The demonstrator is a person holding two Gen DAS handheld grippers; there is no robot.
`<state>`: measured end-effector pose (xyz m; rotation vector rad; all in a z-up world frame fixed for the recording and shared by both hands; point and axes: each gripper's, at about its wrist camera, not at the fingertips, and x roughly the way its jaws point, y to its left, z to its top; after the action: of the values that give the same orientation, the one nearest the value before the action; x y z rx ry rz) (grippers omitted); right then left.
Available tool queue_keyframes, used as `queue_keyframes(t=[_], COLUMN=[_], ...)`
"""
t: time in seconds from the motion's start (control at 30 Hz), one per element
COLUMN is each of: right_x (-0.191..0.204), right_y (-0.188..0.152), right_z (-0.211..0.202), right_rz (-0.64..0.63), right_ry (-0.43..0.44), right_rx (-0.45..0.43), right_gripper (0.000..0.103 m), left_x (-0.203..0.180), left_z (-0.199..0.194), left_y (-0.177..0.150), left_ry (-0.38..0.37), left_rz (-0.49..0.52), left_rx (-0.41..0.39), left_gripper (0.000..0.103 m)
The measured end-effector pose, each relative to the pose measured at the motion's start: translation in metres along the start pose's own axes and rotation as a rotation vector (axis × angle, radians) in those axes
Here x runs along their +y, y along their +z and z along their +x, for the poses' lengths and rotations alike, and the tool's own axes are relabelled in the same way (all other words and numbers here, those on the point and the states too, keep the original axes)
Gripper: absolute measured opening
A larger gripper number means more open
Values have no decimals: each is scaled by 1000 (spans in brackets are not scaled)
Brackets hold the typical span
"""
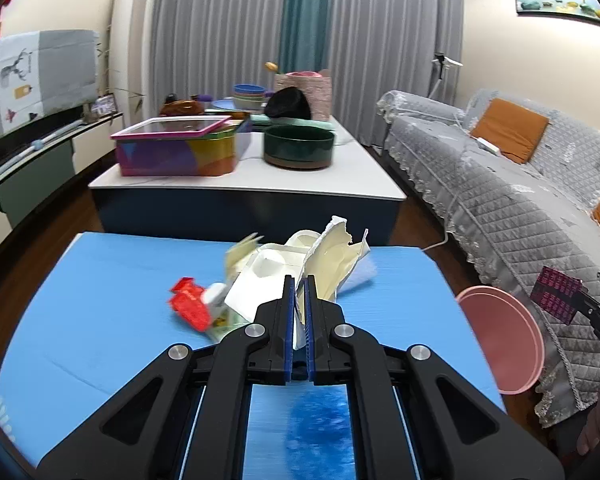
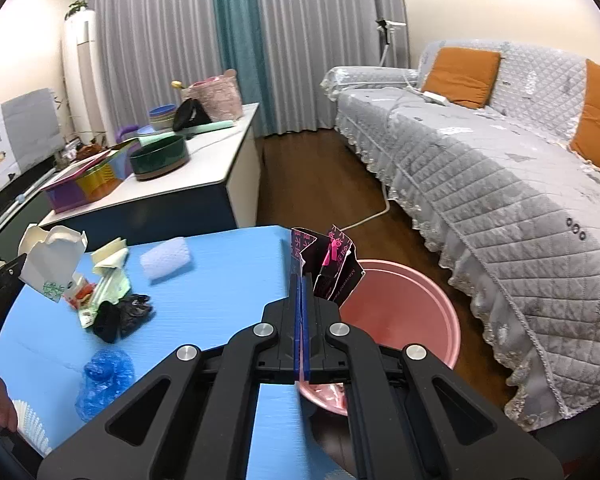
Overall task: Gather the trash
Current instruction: 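Carry both items over the pink bin and open both tools to release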
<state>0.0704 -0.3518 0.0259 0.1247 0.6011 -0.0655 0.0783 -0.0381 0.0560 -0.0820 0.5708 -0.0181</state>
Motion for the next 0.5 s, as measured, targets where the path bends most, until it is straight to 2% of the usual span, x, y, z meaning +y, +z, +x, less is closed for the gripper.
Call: queue_keyframes(t=[0.23,0.5], right_x=[-23,-52], right_y=[0,2], right_z=[-5,-6], right_rz=[5,48], right_ry=[-69,-108], right_rx=[-5,-8], right_gripper=[1,1], left_x=[-37,-88], left_z=[3,7], left_y=[-1,3], left_ry=[-68,-184], left_rz=[39,90], left_rx=[10,25], left_gripper=[5,5])
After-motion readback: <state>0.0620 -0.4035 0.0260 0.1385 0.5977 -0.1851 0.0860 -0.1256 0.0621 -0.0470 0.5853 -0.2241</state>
